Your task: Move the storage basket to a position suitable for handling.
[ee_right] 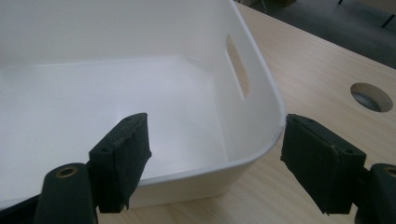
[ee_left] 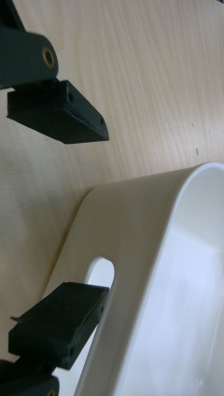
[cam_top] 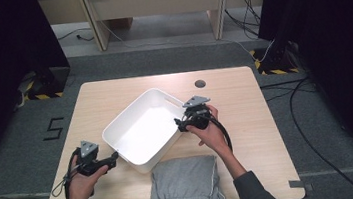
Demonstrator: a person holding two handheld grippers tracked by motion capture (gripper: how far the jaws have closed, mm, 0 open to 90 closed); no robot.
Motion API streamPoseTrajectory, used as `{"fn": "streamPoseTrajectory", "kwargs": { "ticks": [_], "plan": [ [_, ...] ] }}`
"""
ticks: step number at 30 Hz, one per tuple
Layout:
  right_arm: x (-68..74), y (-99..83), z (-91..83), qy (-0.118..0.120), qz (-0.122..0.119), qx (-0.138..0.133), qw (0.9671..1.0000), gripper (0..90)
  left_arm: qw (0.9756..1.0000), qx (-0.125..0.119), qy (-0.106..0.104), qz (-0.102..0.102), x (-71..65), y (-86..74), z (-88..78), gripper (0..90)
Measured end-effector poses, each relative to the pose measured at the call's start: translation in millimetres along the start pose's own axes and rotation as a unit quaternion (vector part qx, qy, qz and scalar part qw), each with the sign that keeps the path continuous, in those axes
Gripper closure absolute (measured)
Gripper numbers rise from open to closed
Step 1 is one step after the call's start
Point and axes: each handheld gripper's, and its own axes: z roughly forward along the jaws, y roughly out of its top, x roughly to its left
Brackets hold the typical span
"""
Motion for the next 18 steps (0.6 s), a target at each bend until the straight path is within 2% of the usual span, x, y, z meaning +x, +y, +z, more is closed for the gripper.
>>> {"fn": "streamPoseTrajectory", "kwargs": {
  "ticks": [4,7,8,10,11,12,15,16,17,18],
  "plan": [
    [-7.5,-8.2,-9.8,-0.026,0.011,-0.007,0.9996,22.2,1.0000,0.007,-0.003,0.005,-10.1,16.2,19.0,23.9],
    [-14.1,-14.7,-18.6,-0.034,0.026,-0.014,0.9990,21.4,0.9999,0.007,-0.006,-0.007,-15.6,25.4,33.7,24.0],
    [-14.1,-14.7,-18.6,-0.034,0.026,-0.014,0.9990,21.4,0.9999,0.007,-0.006,-0.007,-15.6,25.4,33.7,24.2],
    [-19.1,-22.3,-25.5,-0.029,0.051,-0.029,0.9979,21.4,0.9999,0.005,-0.007,-0.011,-18.8,28.7,39.0,24.6],
    [-22.9,-28.8,-30.6,-0.016,0.074,-0.042,0.9962,22.1,0.9998,0.004,-0.017,-0.013,-22.0,28.3,40.2,24.5],
    [-22.9,-28.8,-30.6,-0.016,0.074,-0.042,0.9962,22.1,0.9998,0.004,-0.017,-0.013,-22.0,28.3,40.2,24.0],
    [-27.3,-38.2,-38.8,0.009,0.100,-0.059,0.9932,24.1,0.9994,0.001,-0.029,-0.017,-24.6,23.5,31.3,21.3],
    [-27.4,-42.1,-41.5,0.005,0.092,-0.060,0.9940,23.4,0.9994,-0.001,-0.030,-0.017,-24.7,22.1,27.6,20.8],
    [-26.9,-47.6,-44.5,-0.016,0.075,-0.066,0.9949,22.4,0.9994,-0.004,-0.031,-0.014,-25.8,17.3,17.1,20.6],
    [-26.9,-47.6,-44.5,-0.016,0.075,-0.066,0.9949,22.4,0.9994,-0.004,-0.031,-0.014,-25.8,17.3,17.1,20.4]
  ]
}}
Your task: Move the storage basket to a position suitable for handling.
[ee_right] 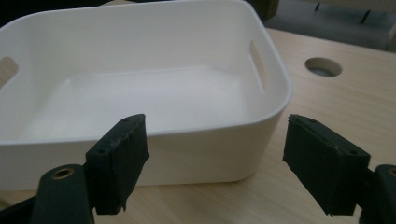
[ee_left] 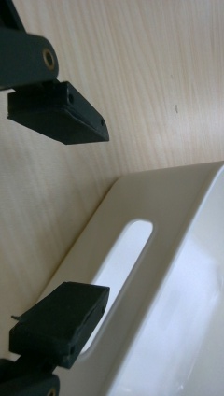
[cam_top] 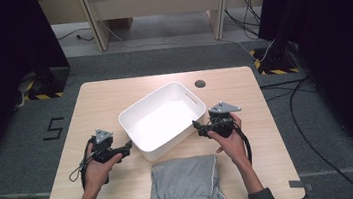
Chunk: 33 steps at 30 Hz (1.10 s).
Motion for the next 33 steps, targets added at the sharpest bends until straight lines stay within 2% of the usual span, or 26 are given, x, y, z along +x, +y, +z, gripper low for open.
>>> {"fn": "streamPoseTrajectory", "kwargs": {
  "ticks": [2,4,5,6,7,10,12,13,14,16,17,18,20,22,25,28,30,31,32,33],
  "plan": [
    [-2.3,-1.3,-0.2,-0.011,-0.025,0.013,0.9995,21.4,1.0000,-0.002,-0.004,0.002,-3.4,-4.8,-8.9,20.4],
    [-3.9,0.2,-2.9,-0.007,-0.013,0.001,0.9999,21.7,0.9999,0.000,-0.011,0.010,-9.1,-7.7,-13.7,20.4],
    [-5.5,3.0,-3.9,-0.006,-0.015,-0.008,0.9998,21.4,0.9996,0.003,-0.016,0.022,-16.6,-9.0,-13.5,20.4],
    [-5.5,3.0,-3.9,-0.006,-0.015,-0.008,0.9998,21.4,0.9996,0.003,-0.016,0.022,-16.6,-9.0,-13.5,20.4],
    [-7.3,7.5,-4.1,-0.013,-0.007,-0.022,0.9997,21.3,0.9993,0.006,-0.023,0.027,-22.0,-9.4,-12.3,20.4],
    [-10.0,11.2,-0.4,-0.012,-0.003,-0.027,0.9996,21.1,0.9981,0.015,-0.040,0.044,-35.4,-11.5,-9.6,20.4],
    [-12.7,12.5,6.4,-0.014,-0.002,-0.021,0.9997,21.1,0.9970,0.020,-0.034,0.066,-43.0,-13.1,-8.9,20.9],
    [-14.2,9.5,15.9,-0.014,0.007,-0.006,0.9999,21.0,0.9967,0.021,-0.039,0.069,-48.7,-14.3,-7.1,20.6],
    [-14.2,9.5,15.9,-0.014,0.007,-0.006,0.9999,21.0,0.9967,0.021,-0.039,0.069,-48.7,-14.3,-7.1,20.4],
    [-16.1,6.2,23.3,-0.002,0.033,-0.011,0.9994,21.4,0.9962,0.025,-0.046,0.070,-51.5,-15.3,-6.3,20.2],
    [-16.8,5.4,24.4,0.001,0.036,-0.012,0.9993,21.6,0.9959,0.026,-0.053,0.068,-53.9,-15.9,-5.9,19.9],
    [-16.2,3.5,26.1,0.003,0.049,-0.018,0.9987,22.5,0.9957,0.026,-0.058,0.067,-56.1,-16.2,-5.6,20.0],
    [-15.5,1.9,25.8,0.009,0.058,-0.019,0.9981,24.6,0.9953,0.024,-0.059,0.072,-59.7,-16.0,-5.7,20.2],
    [-14.8,2.3,23.2,0.009,0.054,-0.014,0.9984,25.1,0.9949,0.022,-0.060,0.079,-61.8,-14.5,-5.7,19.8],
    [-10.2,2.0,18.0,0.005,0.051,-0.014,0.9986,25.5,0.9955,0.019,-0.061,0.071,-58.9,-13.4,-5.9,18.2],
    [-4.5,3.4,10.6,0.013,0.042,-0.009,0.9990,26.4,0.9961,0.015,-0.057,0.066,-55.6,-12.6,-6.5,18.6],
    [0.0,3.7,7.4,0.018,0.047,-0.004,0.9987,26.5,0.9966,0.010,-0.053,0.063,-53.7,-11.6,-7.4,18.7],
    [1.8,4.1,6.2,0.025,0.048,0.004,0.9985,27.7,0.9970,0.006,-0.047,0.062,-52.4,-11.1,-8.0,19.2],
    [6.9,3.4,6.3,0.020,0.019,0.043,0.9987,29.0,0.9972,0.003,-0.043,0.061,-51.2,-10.8,-8.0,19.7],
    [10.5,1.7,7.5,0.018,-0.001,0.062,0.9979,29.0,0.9975,0.000,-0.041,0.057,-48.6,-10.6,-7.6,19.9]
  ]
}}
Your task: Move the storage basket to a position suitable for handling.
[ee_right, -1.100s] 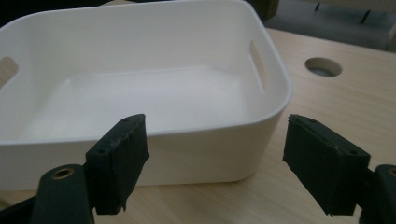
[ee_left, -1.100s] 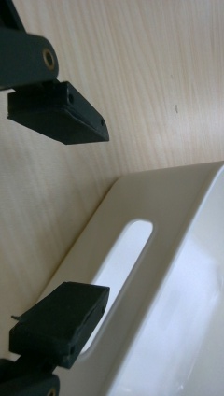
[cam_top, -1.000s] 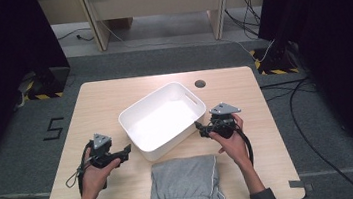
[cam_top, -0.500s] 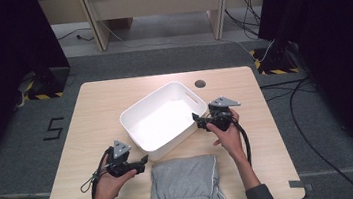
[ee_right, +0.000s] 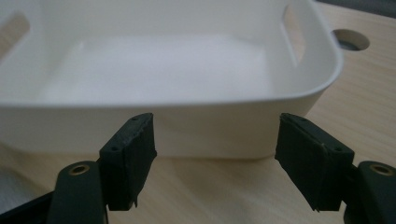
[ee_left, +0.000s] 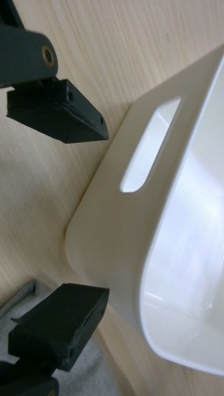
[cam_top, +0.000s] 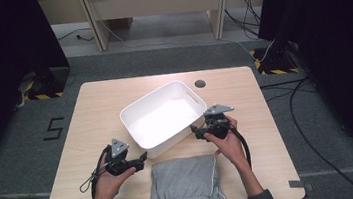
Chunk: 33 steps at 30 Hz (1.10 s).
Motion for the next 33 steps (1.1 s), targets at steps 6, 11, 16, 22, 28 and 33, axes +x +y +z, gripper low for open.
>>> {"fn": "streamPoseTrajectory", "kwargs": {
  "ticks": [6,11,16,22,28,33],
  "plan": [
    [1.4,6.6,-10.7,-0.018,0.013,-0.047,0.9987,27.5,0.9999,0.004,-0.001,-0.010,4.7,-1.5,1.4,21.3],
    [-9.0,18.3,-19.1,-0.045,0.007,-0.063,0.9970,24.5,0.9999,0.005,-0.013,0.002,-4.7,0.5,2.4,21.1],
    [-29.7,24.2,1.0,-0.073,0.011,-0.043,0.9963,27.4,0.9998,0.008,-0.016,0.003,-6.2,4.0,9.3,18.6],
    [-36.8,11.1,7.5,-0.040,0.044,-0.054,0.9968,34.0,0.9998,0.004,-0.017,-0.010,-2.4,5.4,16.7,21.9],
    [-23.0,-0.9,-5.5,-0.024,0.034,-0.045,0.9981,34.5,0.9990,-0.008,-0.043,-0.008,-5.0,8.2,15.8,27.0],
    [-12.1,-4.6,-16.4,-0.033,0.023,-0.034,0.9986,32.7,0.9985,-0.014,-0.051,-0.013,-1.3,10.0,15.7,28.9]
  ]
}}
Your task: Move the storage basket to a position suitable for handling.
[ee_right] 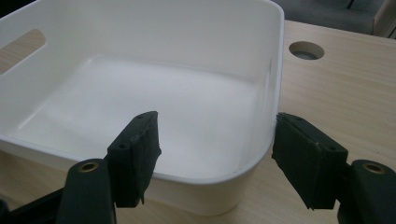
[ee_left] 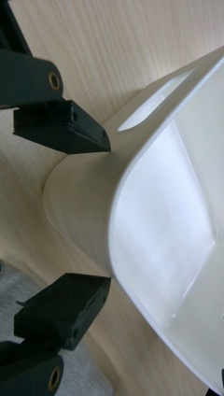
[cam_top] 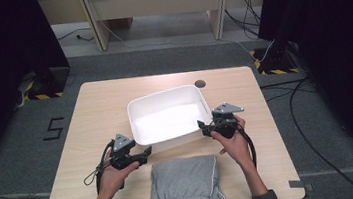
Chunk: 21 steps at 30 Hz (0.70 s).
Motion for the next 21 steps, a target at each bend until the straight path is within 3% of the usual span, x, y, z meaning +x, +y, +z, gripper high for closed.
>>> {"fn": "streamPoseTrajectory", "kwargs": {
  "ticks": [3,6,9,21],
  "plan": [
    [1.4,-2.8,-4.8,0.003,0.006,0.001,1.0000,32.7,1.0000,0.005,-0.002,-0.001,2.4,0.0,0.8,29.6],
    [5.3,-4.6,-10.3,-0.002,0.010,0.006,0.9999,32.5,0.9999,0.005,-0.003,0.014,4.7,0.5,3.2,31.4],
    [7.0,-6.3,-17.7,-0.004,0.009,0.012,0.9999,32.5,0.9999,0.002,-0.012,0.003,6.2,0.0,4.9,33.2],
    [4.5,-20.9,-36.4,0.014,0.025,0.000,0.9996,32.1,0.9997,0.009,-0.019,0.013,-2.8,-0.6,3.2,32.9]
  ]
}}
